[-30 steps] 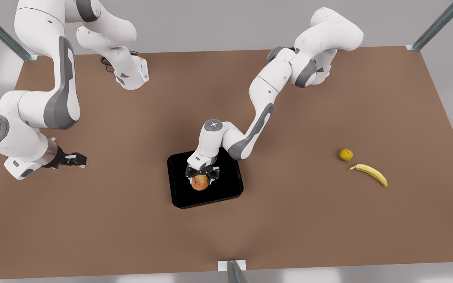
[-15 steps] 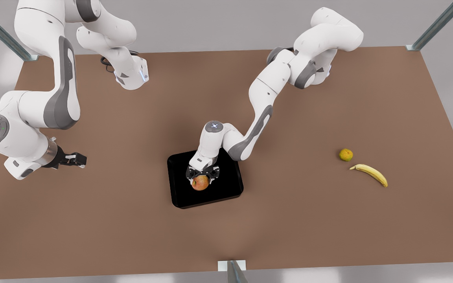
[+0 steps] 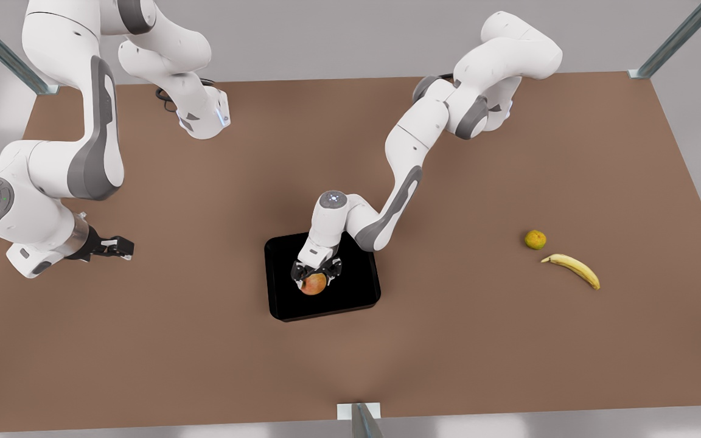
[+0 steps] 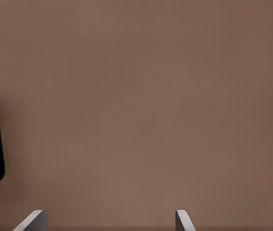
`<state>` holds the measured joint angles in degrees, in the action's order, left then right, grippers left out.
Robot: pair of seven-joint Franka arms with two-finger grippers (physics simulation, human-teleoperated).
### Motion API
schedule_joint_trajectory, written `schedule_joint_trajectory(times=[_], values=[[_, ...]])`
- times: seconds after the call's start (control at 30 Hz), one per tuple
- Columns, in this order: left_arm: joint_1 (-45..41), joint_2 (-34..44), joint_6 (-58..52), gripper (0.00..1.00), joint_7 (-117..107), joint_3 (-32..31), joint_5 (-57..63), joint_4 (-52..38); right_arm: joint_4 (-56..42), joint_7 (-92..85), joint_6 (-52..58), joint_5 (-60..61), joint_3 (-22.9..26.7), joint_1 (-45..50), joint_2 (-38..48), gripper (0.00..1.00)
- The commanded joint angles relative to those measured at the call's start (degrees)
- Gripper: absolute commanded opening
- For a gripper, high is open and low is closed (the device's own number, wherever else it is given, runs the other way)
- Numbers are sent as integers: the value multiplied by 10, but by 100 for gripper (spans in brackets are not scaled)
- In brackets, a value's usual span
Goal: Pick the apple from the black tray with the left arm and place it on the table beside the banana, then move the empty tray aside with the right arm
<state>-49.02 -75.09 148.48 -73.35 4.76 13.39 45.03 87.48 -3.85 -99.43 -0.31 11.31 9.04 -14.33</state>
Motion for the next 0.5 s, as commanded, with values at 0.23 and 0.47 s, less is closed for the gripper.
schedule_joint_trajectory(times=[0.23, 0.47], values=[[0, -1, 8, 100, -53, 0, 1, 0, 0, 0, 0, 0, 0, 0, 1, 100], [0, -3, 8, 98, -51, 0, 1, 1, 0, 0, 0, 0, 0, -1, 1, 100]])
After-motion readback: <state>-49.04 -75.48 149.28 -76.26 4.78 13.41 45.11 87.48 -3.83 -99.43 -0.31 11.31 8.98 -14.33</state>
